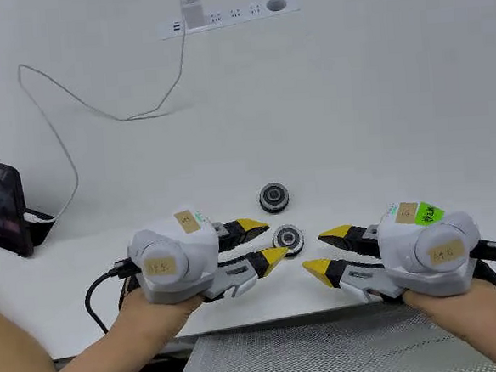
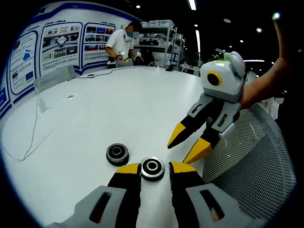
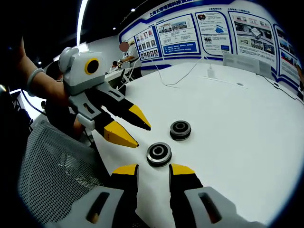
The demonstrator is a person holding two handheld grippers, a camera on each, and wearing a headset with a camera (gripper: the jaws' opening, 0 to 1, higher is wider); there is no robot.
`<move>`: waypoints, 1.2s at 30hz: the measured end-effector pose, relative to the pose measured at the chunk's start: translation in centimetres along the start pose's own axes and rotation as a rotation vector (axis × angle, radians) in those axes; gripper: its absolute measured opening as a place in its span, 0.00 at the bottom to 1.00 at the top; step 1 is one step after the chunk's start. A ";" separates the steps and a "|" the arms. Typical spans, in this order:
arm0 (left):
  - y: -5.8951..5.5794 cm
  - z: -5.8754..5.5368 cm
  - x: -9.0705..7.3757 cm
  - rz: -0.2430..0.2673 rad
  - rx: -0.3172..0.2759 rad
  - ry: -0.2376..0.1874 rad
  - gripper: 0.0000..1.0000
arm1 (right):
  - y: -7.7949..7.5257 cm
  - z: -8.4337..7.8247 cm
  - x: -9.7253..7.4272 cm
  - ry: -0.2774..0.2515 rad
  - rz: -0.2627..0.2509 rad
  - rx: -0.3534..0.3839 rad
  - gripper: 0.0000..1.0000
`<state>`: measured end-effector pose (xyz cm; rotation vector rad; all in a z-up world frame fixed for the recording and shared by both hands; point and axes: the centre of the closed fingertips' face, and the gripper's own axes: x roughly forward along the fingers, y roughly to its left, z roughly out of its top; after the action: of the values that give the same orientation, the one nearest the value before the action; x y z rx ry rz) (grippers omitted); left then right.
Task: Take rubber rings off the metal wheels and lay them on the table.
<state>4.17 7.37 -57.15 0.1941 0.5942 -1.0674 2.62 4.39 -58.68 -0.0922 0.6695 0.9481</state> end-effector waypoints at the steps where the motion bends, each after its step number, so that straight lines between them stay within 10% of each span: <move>1: 0.0 0.0 0.1 -0.003 0.005 0.005 0.25 | 0.0 0.0 0.0 0.001 0.001 0.000 0.26; 36: 0.5 -1.6 3.2 -0.051 0.154 0.135 0.14 | -1.0 -0.4 0.6 -0.017 -0.002 0.046 0.20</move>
<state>5.12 5.83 -60.31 0.3892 0.6413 -1.1563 3.41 4.05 -59.55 -0.0437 0.6753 0.9303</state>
